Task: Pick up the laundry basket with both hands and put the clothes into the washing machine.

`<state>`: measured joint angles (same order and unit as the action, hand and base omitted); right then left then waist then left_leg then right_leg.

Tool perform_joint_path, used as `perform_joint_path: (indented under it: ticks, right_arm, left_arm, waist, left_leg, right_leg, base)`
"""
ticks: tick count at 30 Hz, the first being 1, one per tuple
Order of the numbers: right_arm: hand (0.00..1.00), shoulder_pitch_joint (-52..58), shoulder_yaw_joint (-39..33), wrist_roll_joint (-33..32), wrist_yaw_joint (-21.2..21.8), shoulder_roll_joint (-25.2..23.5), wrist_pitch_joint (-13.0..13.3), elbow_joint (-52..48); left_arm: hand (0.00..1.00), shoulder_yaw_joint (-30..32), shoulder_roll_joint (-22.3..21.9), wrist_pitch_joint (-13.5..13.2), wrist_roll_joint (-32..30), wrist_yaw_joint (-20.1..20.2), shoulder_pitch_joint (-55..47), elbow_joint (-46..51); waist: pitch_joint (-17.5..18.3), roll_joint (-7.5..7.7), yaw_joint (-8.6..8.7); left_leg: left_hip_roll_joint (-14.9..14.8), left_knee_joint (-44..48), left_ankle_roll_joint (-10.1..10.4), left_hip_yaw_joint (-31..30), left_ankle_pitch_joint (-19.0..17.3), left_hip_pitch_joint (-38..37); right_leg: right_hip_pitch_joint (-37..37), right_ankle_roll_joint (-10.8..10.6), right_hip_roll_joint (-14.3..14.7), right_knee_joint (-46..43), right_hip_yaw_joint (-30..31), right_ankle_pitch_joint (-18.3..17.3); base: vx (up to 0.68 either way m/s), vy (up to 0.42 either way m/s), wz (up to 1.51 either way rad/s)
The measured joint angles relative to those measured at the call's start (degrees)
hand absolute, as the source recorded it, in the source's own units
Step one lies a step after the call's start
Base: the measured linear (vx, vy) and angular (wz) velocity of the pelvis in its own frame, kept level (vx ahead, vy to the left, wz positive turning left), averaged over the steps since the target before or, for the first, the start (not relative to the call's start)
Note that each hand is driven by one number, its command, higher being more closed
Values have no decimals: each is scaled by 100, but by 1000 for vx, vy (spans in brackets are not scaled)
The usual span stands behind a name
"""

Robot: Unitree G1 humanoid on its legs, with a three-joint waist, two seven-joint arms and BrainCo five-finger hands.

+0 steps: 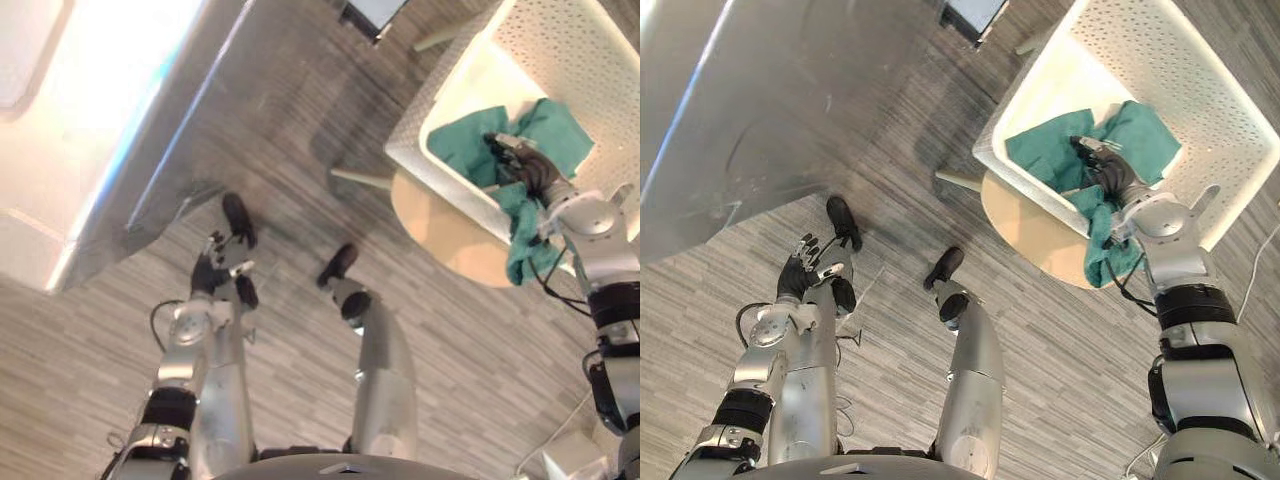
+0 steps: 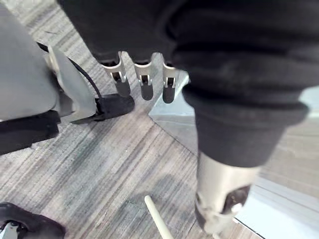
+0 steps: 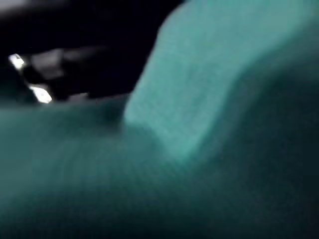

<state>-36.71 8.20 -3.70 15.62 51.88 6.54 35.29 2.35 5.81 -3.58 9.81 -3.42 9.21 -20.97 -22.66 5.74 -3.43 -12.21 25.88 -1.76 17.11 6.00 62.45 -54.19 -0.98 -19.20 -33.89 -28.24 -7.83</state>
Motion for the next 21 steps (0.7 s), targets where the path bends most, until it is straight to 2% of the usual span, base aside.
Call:
perform_joint_path:
  ticks: [1, 2, 4, 7, 10, 17, 18, 21]
  right_arm:
    - [100, 3, -30, 51, -9, 15, -12, 20]
    - [100, 10, -56, 147, 2, 38, -21, 115]
    - [100, 71, -59, 192, -10, 34, -69, 346]
    - [100, 243, -153, 187, -6, -11, -104, 428]
    - [100, 312, -338, 172, -93, -297, -168, 600]
    - [100, 554, -874, -679, -747, -998, -184, 625]
    - [100, 585, -1032, -777, -945, -1146, -211, 643]
    - [100, 600, -1140, -874, -1104, -1185, -309, 661]
  left_arm:
    - [0, 19, -43, 19, 0, -12, 0, -11]
    - [0, 14, -32, 6, 0, -7, 25, 37]
    - [0, 19, -11, 1, 4, -12, 27, 60]
    - [0, 102, -9, 4, 3, -12, 18, 142]
    - [0, 106, -7, 5, 1, -19, 7, 216]
    - [0, 95, -31, 0, 13, -207, -159, 460]
    - [0, 94, -36, -1, 16, -239, -205, 458]
    - [0, 103, -35, -6, 29, -242, -281, 440]
  waist:
    - [13, -4, -67]
    - [10, -10, -98]
    - [14, -9, -183]
    - [16, -9, -240]
    - [17, -7, -273]
    - [86, -124, -291]
    - [96, -197, -293]
    - [106, -276, -296]
  left_leg:
    - [-4, 29, 164, -85, -162, -67]
    - [11, -23, 236, -92, -139, -55]
    - [55, -97, 250, -114, -130, -75]
    - [72, -296, 254, -71, -127, -101]
    - [77, -488, 264, -60, -119, -224]
    - [63, -703, 352, -95, -37, -474]
    - [64, -700, 354, -154, 45, -575]
    - [63, -722, 342, -164, 151, -688]
  right_leg:
    - [-14, -57, -2, -38, -43, 102]
    - [-12, -62, -33, 50, -66, 210]
    - [23, -121, -51, 117, -84, 294]
    - [52, -100, -57, 157, -181, 315]
    - [162, -22, -52, 176, -291, 275]
    - [362, 86, 64, 365, -371, 372]
    - [493, 84, 89, 383, -391, 371]
    - [625, 74, 104, 416, -400, 367]
  base:
    - [67, -14, -34]
    - [27, 13, -22]
    - [-40, 28, 12]
    - [-42, -12, 25]
    - [-45, -48, 19]
    - [-46, -63, -5]
    - [-31, -68, -3]
    - [-18, -58, -1]
